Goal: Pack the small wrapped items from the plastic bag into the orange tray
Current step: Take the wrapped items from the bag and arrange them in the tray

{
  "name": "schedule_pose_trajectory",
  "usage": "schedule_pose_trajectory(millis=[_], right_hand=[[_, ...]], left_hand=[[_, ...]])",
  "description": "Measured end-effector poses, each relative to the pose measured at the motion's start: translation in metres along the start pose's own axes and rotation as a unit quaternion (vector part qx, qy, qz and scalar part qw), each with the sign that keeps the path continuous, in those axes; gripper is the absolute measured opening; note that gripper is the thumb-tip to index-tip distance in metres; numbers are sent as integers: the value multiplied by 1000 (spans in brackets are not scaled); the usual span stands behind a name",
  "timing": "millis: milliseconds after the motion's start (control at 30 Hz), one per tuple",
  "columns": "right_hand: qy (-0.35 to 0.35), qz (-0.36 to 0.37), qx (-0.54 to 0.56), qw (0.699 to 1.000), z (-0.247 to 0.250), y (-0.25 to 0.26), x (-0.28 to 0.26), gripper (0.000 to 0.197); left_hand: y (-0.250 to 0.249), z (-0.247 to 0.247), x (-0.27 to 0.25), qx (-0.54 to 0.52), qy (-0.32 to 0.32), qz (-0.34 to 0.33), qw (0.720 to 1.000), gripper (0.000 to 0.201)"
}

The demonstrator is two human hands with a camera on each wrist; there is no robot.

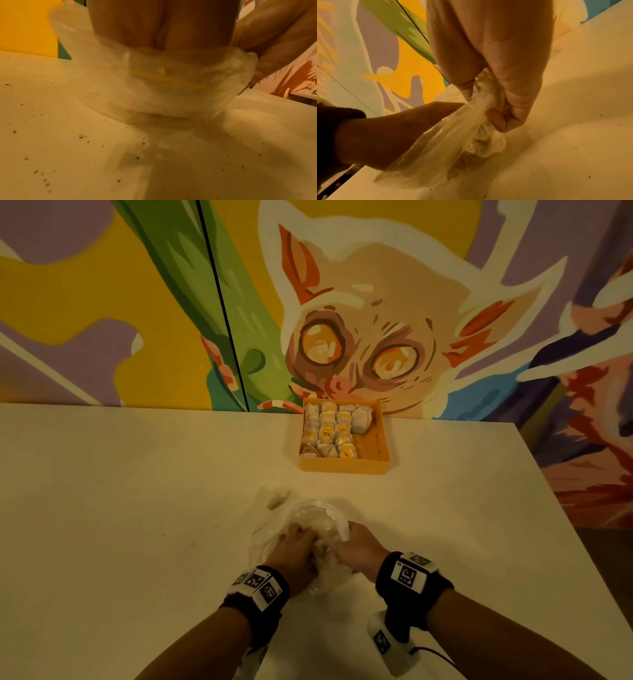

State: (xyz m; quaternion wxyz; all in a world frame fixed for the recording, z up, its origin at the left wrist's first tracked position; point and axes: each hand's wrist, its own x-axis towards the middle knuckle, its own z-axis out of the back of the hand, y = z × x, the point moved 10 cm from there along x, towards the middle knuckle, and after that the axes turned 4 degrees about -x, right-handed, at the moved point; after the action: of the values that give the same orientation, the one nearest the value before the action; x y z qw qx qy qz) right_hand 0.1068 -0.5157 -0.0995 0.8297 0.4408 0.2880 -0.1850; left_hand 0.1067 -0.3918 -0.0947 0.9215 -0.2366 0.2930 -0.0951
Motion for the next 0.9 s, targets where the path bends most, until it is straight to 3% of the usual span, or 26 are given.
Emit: schedule_pose_trajectory(millis=[133,400,567,667,833,900], right_hand=[[-18,-12,-10,1000,14,-4,-1,19],[-35,-19,-25,999,24,-9,1,18],[-12,-2,-15,1000,18,-3,1,33],[-14,-6,-22,1000,17,-4,2,28],[-9,-10,-13,1000,22,-7,-2,25],[-5,-12,-1,1000,24,-8,-3,26]], left_hand=[[2,4,4,-7,-26,-1,1000,28],[5,28,-1,-18,-67,11,998,22],[-30,19,-3,3,-21,-78,997,40],[-32,2,2,-14,24,-77,997,45],[-30,-12,-2,97,28,-109,989,34],[-30,-20,-3,143,45,-124,981,40]])
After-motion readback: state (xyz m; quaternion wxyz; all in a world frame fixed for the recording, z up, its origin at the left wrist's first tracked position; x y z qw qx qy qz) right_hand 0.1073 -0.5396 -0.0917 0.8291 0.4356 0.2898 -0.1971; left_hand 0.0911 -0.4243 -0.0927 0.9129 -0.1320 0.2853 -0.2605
